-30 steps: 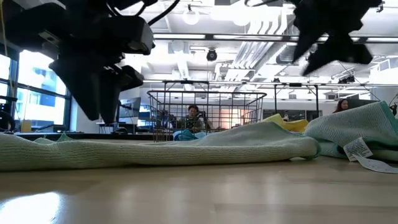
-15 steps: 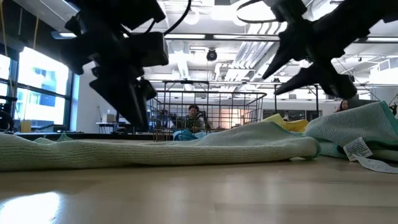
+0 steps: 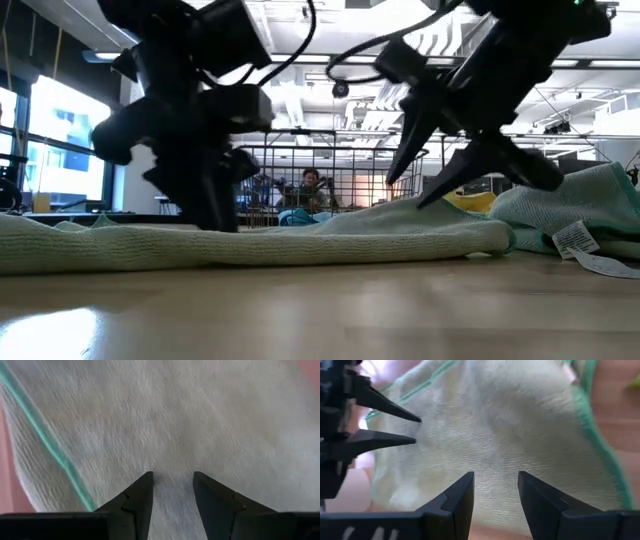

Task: Fold microfiber towels
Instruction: Fold the left light green towel

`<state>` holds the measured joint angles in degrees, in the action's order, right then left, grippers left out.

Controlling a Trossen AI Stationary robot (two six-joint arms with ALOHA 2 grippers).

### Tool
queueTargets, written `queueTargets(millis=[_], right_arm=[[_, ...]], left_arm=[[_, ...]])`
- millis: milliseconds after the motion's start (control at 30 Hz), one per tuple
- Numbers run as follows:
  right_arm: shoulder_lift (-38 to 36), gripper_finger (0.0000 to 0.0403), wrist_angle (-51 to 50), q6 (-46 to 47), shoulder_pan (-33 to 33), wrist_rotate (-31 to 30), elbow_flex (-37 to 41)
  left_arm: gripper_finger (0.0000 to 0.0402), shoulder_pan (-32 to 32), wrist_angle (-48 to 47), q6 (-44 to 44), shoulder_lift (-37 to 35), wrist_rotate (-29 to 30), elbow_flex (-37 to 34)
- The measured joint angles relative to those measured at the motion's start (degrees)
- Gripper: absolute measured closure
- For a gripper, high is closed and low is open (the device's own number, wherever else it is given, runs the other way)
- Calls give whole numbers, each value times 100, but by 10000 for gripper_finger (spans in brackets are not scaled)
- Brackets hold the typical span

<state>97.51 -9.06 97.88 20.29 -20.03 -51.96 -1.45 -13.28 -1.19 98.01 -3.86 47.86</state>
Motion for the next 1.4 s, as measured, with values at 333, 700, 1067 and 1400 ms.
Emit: queueTargets(millis=[333,700,1067,1400], right_arm=[[521,259,-1007,-47,-43,239,-357],[235,259,-1889,-574,-176,189,-519],[189,259,-1812,1795,678,301,-761],[402,259,-2205,3424,1139,-234,-759]], left_arm=[[271,-82,646,692,173,-673,11],[271,-2,-19,-214,113,-964,479],[271,397,-2574,-1859,60,-1115,617],[271,756,-1593,-2236,-51,-1447,85]])
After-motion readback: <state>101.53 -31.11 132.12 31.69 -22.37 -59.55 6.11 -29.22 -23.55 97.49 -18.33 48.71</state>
